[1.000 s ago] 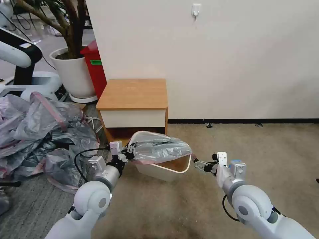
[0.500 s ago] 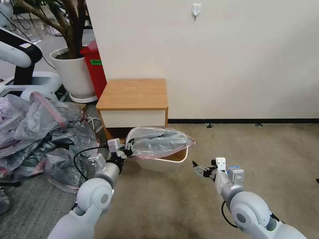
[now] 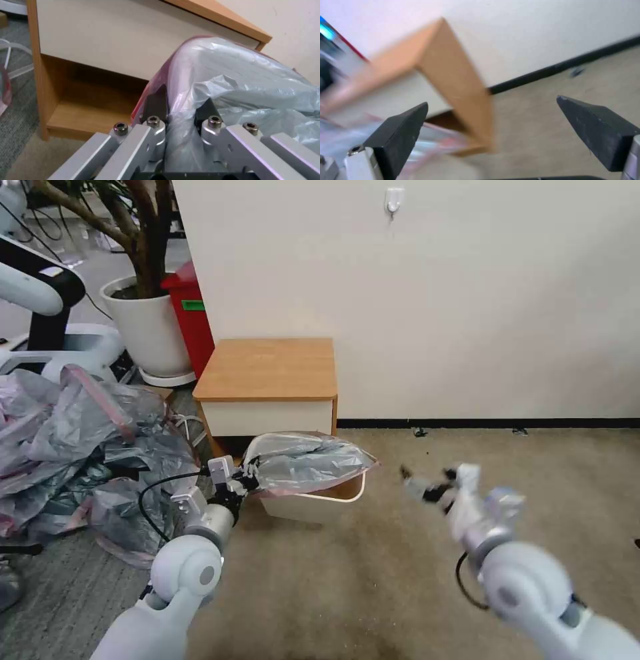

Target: Pick up the garbage bag from the table and place it over the trash can.

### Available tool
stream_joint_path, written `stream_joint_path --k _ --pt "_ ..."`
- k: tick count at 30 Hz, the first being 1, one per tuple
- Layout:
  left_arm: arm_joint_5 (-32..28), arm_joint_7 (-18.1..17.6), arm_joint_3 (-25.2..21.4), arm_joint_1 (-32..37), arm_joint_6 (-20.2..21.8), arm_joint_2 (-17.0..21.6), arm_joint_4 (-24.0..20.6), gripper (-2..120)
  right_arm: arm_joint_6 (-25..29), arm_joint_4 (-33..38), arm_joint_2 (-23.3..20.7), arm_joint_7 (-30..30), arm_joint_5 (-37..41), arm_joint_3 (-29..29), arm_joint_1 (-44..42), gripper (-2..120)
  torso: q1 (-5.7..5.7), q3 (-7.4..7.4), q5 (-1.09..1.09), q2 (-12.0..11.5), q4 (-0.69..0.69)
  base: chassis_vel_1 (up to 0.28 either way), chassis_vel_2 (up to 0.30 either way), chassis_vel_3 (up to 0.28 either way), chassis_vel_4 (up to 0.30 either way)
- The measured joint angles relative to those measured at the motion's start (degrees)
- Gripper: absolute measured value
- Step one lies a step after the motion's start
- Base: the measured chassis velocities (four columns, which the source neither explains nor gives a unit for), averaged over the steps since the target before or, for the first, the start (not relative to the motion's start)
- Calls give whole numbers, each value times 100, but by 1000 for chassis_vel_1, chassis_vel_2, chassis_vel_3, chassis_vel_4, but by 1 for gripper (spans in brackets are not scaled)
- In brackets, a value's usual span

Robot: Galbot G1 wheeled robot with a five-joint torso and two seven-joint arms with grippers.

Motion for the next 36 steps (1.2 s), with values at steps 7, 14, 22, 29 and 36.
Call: stream_joint_path --k 7,14,22,29,36 --pt "48 7 36 -28 -15 -104 42 9 -139 863 620 827 2066 -286 -41 96 0 0 0 0 0 0 0 0 0" --pt "318 120 137 73 -75 -225 41 9 -271 602 1384 943 2193 -1112 160 88 0 0 0 0 0 0 0 0 0" --pt "416 176 213 87 -91 -211 -49 9 -272 162 1667 1132 2080 -1257 401 84 0 0 1 0 0 0 0 0 0" --pt "417 177 268 54 -91 -206 -70 9 -282 9 1605 1135 1932 -1258 461 79 0 0 1 0 -1 0 0 0 0" --pt "417 178 302 55 -79 -233 -106 9 -277 -221 1619 1104 1758 -1292 585 76 0 0 2 0 0 0 0 0 0"
